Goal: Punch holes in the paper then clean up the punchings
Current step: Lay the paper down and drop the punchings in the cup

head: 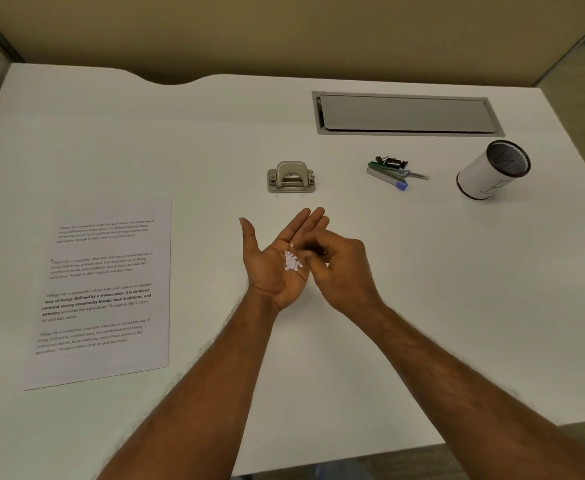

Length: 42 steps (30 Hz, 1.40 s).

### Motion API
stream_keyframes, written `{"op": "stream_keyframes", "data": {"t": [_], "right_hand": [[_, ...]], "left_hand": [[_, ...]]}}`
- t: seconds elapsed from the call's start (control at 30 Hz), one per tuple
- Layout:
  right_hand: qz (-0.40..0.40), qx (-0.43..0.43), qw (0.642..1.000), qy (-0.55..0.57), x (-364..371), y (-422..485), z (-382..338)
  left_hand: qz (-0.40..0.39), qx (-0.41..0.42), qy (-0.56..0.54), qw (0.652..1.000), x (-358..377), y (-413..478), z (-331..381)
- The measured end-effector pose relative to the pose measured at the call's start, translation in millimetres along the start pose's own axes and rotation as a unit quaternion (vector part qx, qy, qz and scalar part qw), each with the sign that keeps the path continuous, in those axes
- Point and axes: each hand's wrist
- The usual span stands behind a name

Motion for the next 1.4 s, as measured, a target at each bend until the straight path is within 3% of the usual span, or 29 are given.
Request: {"op": "stream_keyframes", "data": {"t": [0.13,0.23,0.43,0.67,0.8,1.03,1.4], "right_hand": [[0.084,0.052,0.991,0.088,-12,5,-4],[0.099,0.095,0.984,0.112,-26,6,-4],[0.071,0.046,0.994,0.067,-40,-1,-21],[0.037,0.025,0.997,-0.06,-68,0,-36],[0.068,0.01,0.996,-0.056,-87,-5,-39],[0.124,-0.001,0.991,-0.054,-122,4,-1],[0.158,-0.001,0.986,-0.051,-245,69,86]], "left_hand": [[0.0,-0.009,0.009,1.0,12,1,3],[-0.011,-0.021,0.022,0.999,25,0,5],[-0.048,-0.051,0.051,0.996,54,-4,2],[-0.078,-0.089,0.07,0.991,78,-3,-2],[-0.082,-0.094,0.076,0.989,89,2,-4],[-0.073,-0.09,0.096,0.989,121,33,-23],[-0.072,-0.075,0.146,0.984,213,143,-85]]}}
Point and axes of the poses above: each hand's wrist, its own y-axis towards the middle knuckle, its own x-axis out of the palm, z = x × y, and after that the axes turned 8 degrees about y, right-handed
